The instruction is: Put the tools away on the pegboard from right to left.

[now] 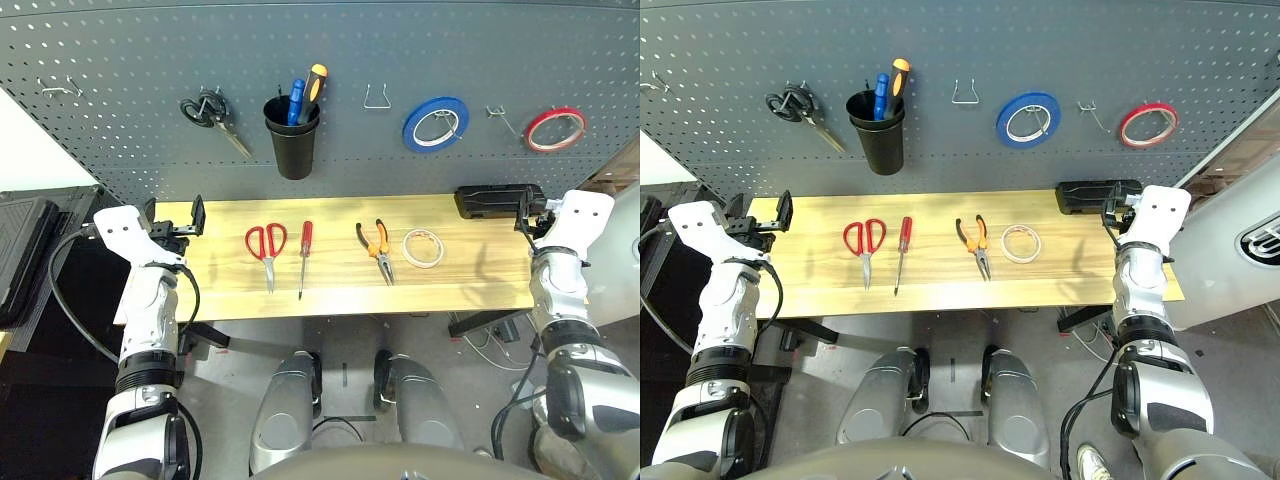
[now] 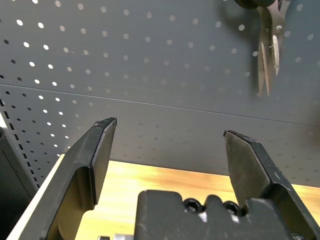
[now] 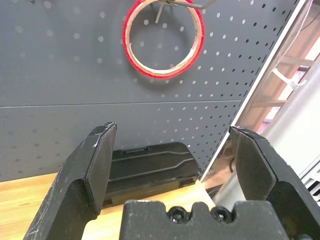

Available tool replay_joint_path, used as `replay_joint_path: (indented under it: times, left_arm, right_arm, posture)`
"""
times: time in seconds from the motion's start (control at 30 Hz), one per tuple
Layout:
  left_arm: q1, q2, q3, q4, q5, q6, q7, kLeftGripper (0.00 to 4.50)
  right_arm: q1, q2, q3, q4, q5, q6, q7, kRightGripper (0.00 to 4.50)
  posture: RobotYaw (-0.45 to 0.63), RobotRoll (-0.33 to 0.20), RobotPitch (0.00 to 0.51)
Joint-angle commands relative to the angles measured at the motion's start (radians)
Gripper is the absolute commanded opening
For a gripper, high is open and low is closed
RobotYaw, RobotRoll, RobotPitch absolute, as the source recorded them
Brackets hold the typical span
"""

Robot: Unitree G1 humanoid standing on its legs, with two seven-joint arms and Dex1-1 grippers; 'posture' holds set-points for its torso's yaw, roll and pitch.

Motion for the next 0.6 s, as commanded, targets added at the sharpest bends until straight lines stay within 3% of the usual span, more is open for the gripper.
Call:
replay_joint_path:
  times: [0.03,0.27,0.4,0.6]
  left_arm:
    - [0.009,0.005,0.001,-0.008,0.007,0.012,-0.002,4.48]
    - [0.048,-0.005,-0.024,-0.083,0.012,0.047,-0.015,4.48]
    - [0.098,0.001,-0.076,-0.186,0.006,0.112,-0.079,4.48]
    - [0.183,0.034,-0.18,-0.37,-0.01,0.266,-0.217,4.48]
  right_arm:
    - [0.003,0.002,-0.006,0.026,0.009,-0.01,0.001,4.5]
    - [-0.002,-0.007,0.017,0.016,-0.006,0.033,0.027,4.5]
    - [-0.025,-0.069,0.091,0.008,-0.041,0.157,0.177,4.5]
    - [-0.07,-0.119,0.11,-0.014,-0.001,0.299,0.398,4.5]
  posture:
    - [0.18,0.0,0.162]
    - [0.17,0.0,0.179]
    - [0.17,0.0,0.187]
    - [0.18,0.0,0.206]
